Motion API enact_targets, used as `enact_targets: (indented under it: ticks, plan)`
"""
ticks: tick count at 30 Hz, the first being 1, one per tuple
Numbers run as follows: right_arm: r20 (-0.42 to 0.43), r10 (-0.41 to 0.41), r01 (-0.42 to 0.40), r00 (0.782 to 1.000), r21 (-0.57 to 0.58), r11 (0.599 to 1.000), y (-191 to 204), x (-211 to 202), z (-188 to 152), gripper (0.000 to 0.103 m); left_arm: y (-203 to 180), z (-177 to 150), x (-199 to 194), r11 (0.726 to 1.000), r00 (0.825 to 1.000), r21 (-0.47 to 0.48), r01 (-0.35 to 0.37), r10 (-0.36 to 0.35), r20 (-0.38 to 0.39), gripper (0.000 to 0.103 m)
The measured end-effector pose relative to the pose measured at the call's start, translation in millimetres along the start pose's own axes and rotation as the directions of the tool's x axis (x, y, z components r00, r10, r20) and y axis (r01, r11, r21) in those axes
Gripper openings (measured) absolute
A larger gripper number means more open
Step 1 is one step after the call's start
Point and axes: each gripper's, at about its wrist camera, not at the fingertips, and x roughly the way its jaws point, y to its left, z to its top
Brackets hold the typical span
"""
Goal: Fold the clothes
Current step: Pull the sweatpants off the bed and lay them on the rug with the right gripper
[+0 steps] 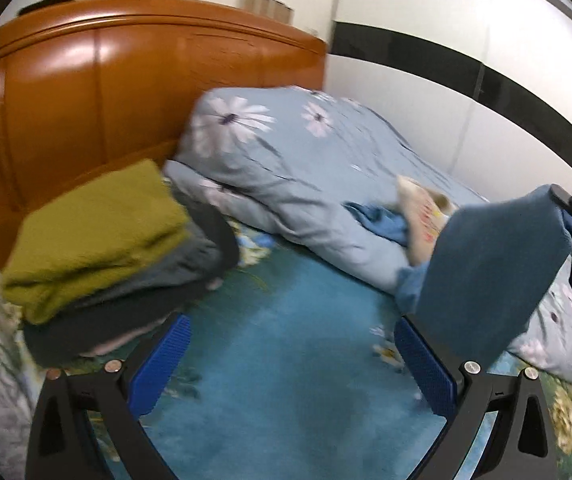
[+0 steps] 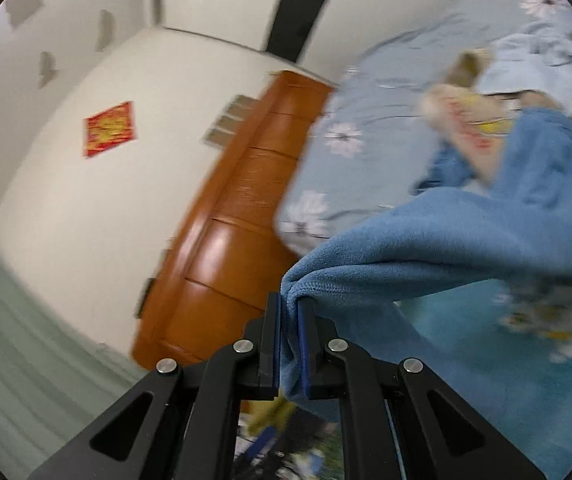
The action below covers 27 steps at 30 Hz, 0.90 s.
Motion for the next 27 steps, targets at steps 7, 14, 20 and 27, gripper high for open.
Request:
enact_targets:
  ticks: [7,14,20,27]
  plan:
    - [-0.416,-0.242,0.272,0.876,0.015,0.962,-95.9,75.8,-97.1,0.008,23.7,-24.0,20.2,0.999,0.996,0.016,-0.045,0.047,-0.08,0.103]
    - [-0.533,-0.323,0.375,0.782,-0.01,0.927,-151.1,76.5,-129.9,0.012,10.9,-46.1,53.5,0.997,0.98,0.065,-0.029,0.041,-0.192,0.103]
    - [-0.467,-0.348,0.388,0.813,-0.01,0.921,-166.7,34.5,-101.5,0.064,7.2,-50.6,94.8,0.997,0.954,0.066,-0.046,0.063,-0.294,0.103]
    - [-0.248,-0.573,0.608,0.781,0.094,0.788,-232.9,-38.9,-28.4,0.064,14.0,-57.0,152.4,0.998,0.898,0.048,-0.033,0.051,-0.437,0.103]
